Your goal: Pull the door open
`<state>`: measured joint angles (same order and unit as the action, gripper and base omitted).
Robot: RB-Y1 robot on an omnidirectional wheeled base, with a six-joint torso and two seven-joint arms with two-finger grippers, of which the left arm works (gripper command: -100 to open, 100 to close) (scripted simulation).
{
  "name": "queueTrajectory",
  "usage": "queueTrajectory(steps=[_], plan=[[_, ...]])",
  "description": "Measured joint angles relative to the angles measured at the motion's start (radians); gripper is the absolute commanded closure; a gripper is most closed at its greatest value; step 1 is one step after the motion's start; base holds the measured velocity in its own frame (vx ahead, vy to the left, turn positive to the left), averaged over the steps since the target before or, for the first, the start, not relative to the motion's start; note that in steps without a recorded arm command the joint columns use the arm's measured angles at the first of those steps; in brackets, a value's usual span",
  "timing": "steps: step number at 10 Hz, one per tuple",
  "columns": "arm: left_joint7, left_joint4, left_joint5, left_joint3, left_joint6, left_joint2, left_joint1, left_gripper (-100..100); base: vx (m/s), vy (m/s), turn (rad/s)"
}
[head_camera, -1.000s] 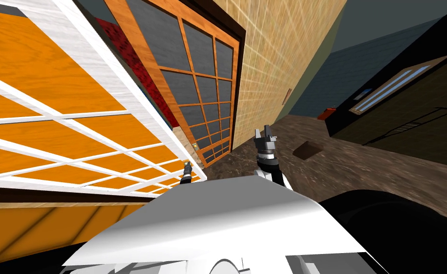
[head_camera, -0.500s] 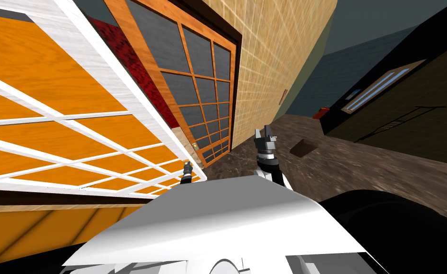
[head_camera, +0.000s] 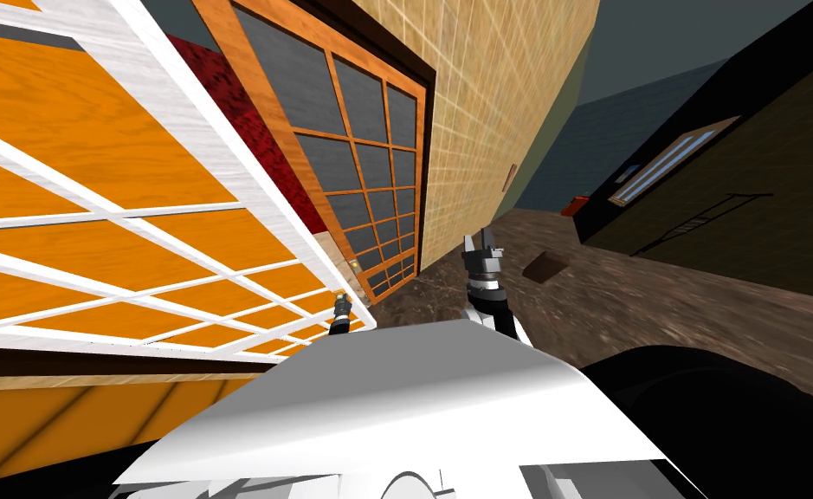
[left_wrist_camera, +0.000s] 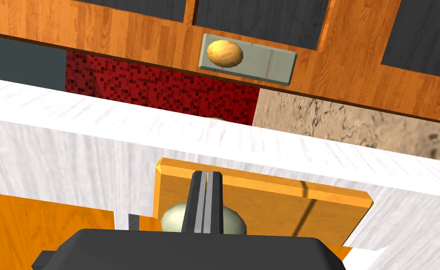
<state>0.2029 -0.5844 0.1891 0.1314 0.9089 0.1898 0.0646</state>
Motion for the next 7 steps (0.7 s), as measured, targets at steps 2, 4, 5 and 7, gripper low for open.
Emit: queueTrajectory(steps=[2, 4, 5, 7], plan=[[0.042, -0.001, 0.018, -0.005, -0.004, -0.002, 0.000, -100, -0.068, 0.027, -0.023], [0.097, 0.000, 0.041, -0.010, -0.002, -0.002, 0.003, -100, -0.075, 0.024, -0.058], [0.125, -0.006, 0.053, -0.014, -0.005, -0.004, 0.002, -100, -0.083, 0.018, -0.073], [0.176, -0.007, 0.072, -0.020, -0.006, -0.006, 0.004, -100, -0.048, 0.018, -0.031]])
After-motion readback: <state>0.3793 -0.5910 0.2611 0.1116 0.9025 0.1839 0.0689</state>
